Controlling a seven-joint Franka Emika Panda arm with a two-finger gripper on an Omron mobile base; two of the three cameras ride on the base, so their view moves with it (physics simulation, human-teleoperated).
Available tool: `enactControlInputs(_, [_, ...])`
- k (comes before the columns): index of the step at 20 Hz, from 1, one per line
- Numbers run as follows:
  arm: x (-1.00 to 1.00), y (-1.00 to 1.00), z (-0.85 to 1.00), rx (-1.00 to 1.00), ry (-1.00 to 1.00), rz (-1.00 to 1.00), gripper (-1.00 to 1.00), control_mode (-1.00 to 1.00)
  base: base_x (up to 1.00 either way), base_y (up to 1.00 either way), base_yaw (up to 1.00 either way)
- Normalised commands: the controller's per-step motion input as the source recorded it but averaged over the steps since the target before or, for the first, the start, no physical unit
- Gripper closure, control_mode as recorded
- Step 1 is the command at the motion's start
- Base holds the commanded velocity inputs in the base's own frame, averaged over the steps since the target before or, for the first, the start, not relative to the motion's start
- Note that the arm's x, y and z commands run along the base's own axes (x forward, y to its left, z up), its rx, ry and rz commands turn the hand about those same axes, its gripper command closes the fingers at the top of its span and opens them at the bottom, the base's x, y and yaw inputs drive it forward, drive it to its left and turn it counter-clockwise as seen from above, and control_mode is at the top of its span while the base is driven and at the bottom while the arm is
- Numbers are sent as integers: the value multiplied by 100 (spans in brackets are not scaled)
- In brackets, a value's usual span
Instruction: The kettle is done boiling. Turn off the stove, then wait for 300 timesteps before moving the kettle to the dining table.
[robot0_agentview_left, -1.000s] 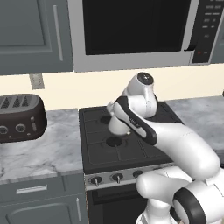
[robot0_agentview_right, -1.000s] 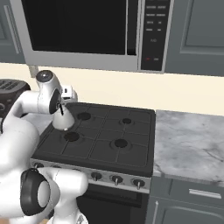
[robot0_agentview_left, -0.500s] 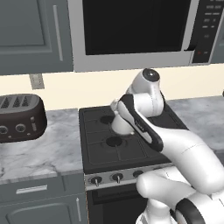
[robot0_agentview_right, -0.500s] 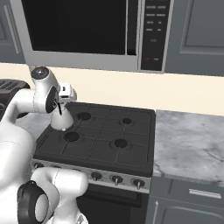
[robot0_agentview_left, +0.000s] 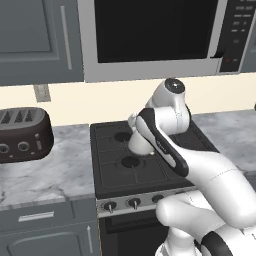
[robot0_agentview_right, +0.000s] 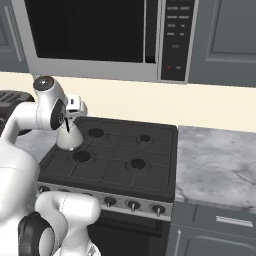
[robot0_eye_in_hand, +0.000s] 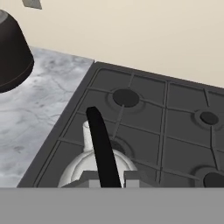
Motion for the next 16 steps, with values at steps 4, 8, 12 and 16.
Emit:
enactControlInputs(4, [-6, -1, 0, 0, -1, 0, 100, 100, -7, -5, -1])
enactControlInputs(8, [0, 0, 0, 0, 0, 0, 100, 100, -36, -24, -9])
enactControlInputs(12, [0, 0, 0, 0, 0, 0, 100, 100, -29, -26, -16])
enactControlInputs(16, [0, 0, 0, 0, 0, 0, 100, 100, -9, -23, -23])
